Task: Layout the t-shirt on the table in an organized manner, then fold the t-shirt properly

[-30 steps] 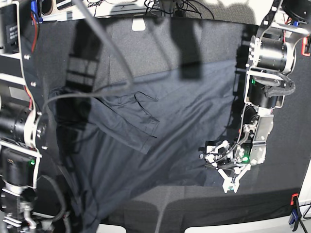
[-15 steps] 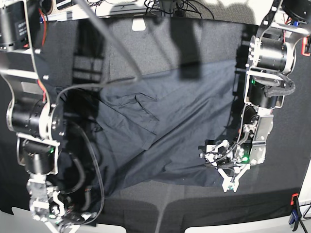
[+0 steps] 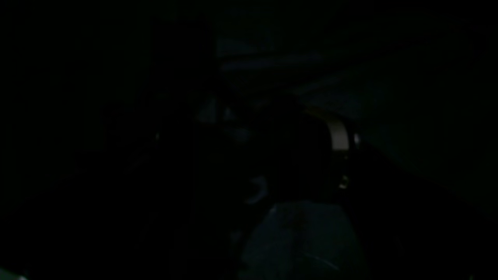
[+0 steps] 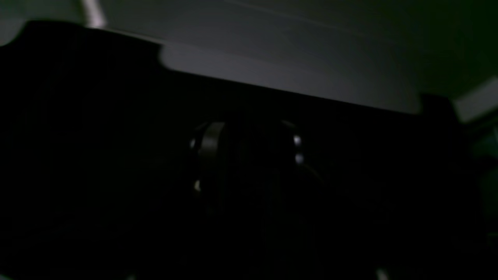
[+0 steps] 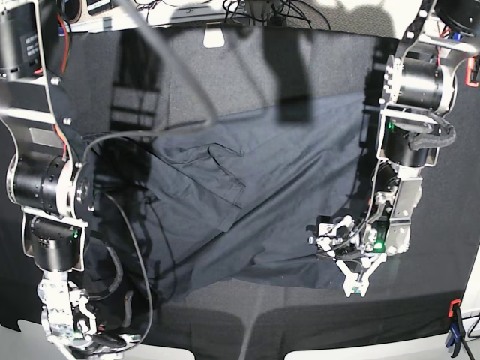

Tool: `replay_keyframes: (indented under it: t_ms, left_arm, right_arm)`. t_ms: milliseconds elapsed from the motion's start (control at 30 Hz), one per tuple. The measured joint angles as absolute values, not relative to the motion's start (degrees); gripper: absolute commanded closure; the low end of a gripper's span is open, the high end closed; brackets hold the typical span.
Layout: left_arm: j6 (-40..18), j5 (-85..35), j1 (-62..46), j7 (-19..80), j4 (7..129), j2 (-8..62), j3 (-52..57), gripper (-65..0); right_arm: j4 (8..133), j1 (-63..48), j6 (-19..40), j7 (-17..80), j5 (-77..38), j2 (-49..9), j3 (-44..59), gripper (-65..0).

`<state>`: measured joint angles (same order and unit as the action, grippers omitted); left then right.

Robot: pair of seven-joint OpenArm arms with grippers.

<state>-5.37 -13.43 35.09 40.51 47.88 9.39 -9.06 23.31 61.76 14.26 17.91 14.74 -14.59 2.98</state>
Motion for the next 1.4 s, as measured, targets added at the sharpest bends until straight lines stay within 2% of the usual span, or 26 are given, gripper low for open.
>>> replay_keyframes:
  t_ms: [200,267,367,467,700,867,1067,1267,1400]
  left_arm:
    - [-5.4,-13.4,35.1,37.3,47.9,9.4,-9.1,-41.3]
    - [-5.4,-13.5,35.2,36.4,47.9,9.4,-9.1,-41.3]
    - [-5.3,-13.4,35.9,36.0,47.9,9.4,-9.1,-41.3]
    - [-5.3,-13.5,37.2,34.5,47.9,9.4,-9.1,-41.3]
    - [-5.4,-13.5,40.7,31.9,45.0,9.3,-9.1,-41.3]
    - [-5.4,-13.4,45.0,27.8,33.0,9.4,-9.0,-41.2]
    - [-5.4,-13.3,49.9,22.2,20.9,9.3,-9.0,-41.2]
    - [-5.4,-13.5,49.6,18.4,18.1,9.4,-9.0,-41.3]
    - [-5.4,-13.3,46.8,12.2,17.9,10.0,-9.0,-41.3]
  right_arm:
    - [23.4,61.9,14.2,30.3,3.9,-18.5,3.0,-21.0]
    - [23.4,61.7,16.8,33.3,2.2,-20.1,3.0,-21.0]
    - [24.2,60.4,26.2,35.1,-2.0,-22.8,3.0,-21.0]
    - [26.3,56.7,30.8,37.4,-8.4,-25.2,2.9,-21.0]
    - [37.2,41.4,34.6,39.6,-14.2,-27.8,3.0,-21.0]
    - [52.3,29.5,34.8,41.1,-15.1,-26.7,6.8,-21.0]
    - [71.8,15.3,35.4,48.4,-20.9,-24.8,15.5,-21.0]
    - [92.1,0.3,37.1,49.4,-22.1,-17.5,24.1,-21.0]
    - [104.3,-7.0,37.2,51.2,-22.3,-12.3,26.5,-21.0]
